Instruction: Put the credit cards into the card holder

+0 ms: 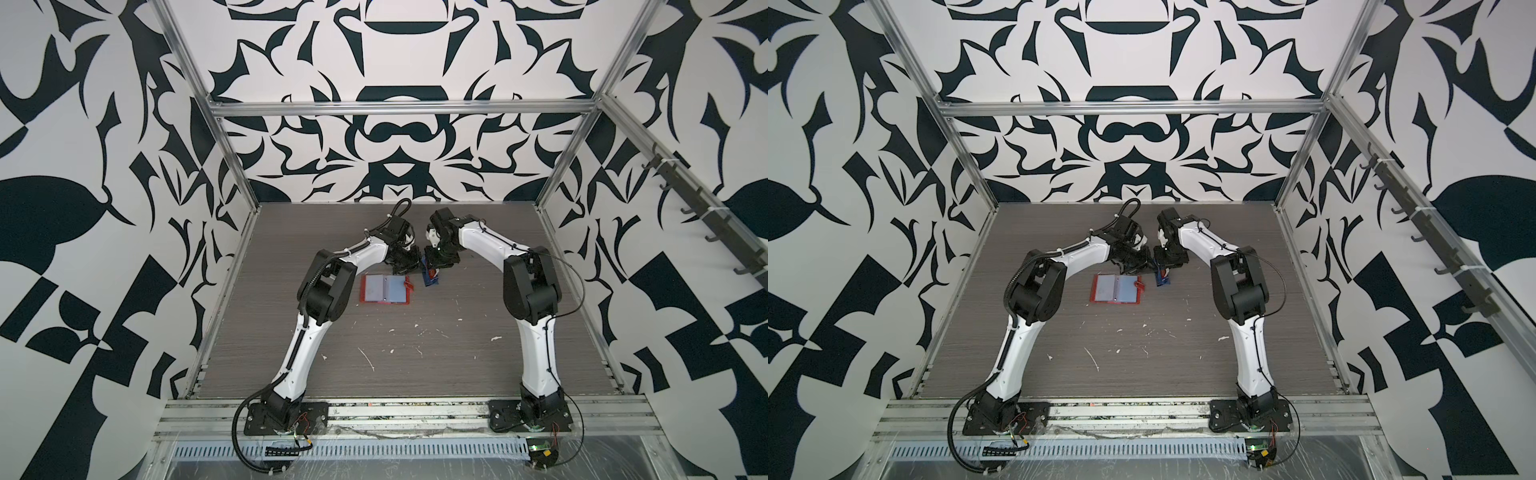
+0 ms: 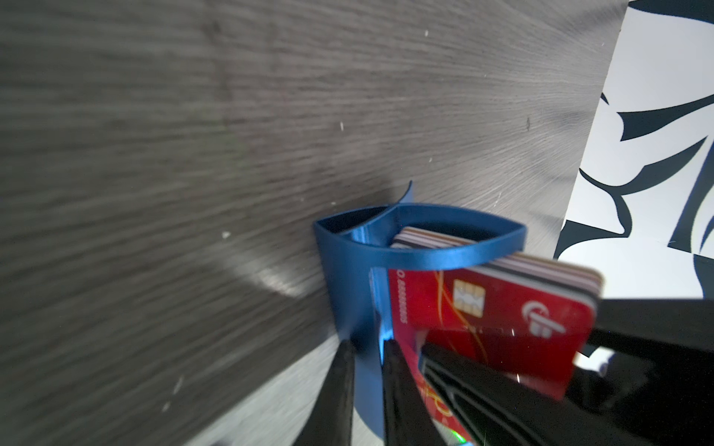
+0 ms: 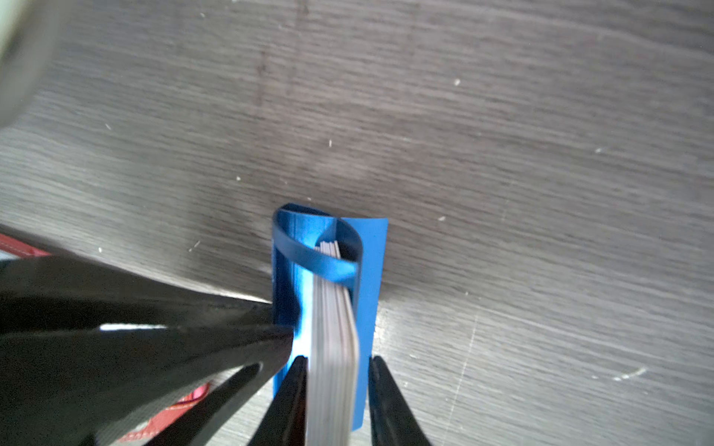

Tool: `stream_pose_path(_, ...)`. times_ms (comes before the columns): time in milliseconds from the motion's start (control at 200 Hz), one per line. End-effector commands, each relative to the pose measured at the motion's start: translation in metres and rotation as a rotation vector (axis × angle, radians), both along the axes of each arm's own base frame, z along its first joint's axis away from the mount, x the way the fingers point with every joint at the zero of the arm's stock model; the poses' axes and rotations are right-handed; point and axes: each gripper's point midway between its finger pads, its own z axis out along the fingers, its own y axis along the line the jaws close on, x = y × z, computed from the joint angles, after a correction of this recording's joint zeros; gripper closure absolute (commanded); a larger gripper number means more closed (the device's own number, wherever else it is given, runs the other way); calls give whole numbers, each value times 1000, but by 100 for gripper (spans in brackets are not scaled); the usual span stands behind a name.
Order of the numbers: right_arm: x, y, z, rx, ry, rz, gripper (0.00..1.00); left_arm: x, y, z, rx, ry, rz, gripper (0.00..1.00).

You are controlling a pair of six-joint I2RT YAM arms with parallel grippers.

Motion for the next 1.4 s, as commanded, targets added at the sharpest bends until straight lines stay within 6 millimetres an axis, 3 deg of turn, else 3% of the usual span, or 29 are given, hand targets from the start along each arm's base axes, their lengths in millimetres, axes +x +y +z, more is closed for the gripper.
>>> stream_pose_path(0, 7, -11, 42, -24, -80, -15, 68, -11, 25, -38, 135, 74, 31, 83)
stream_pose_path(460, 6, -12, 51, -22, -97, -13, 63, -11, 24, -38, 133, 78, 27, 83)
stream_pose_path(855, 3, 5, 46, 48, -76, 24, 52, -10, 22, -39, 126, 84, 21, 83)
stream_pose_path(1105, 6, 12, 45, 73, -83, 21, 52, -11, 21, -37, 118, 83, 15, 82)
stream_pose_path(1395, 8, 1, 36, 8, -88, -15, 56, -11, 18, -27, 102, 75, 4, 77)
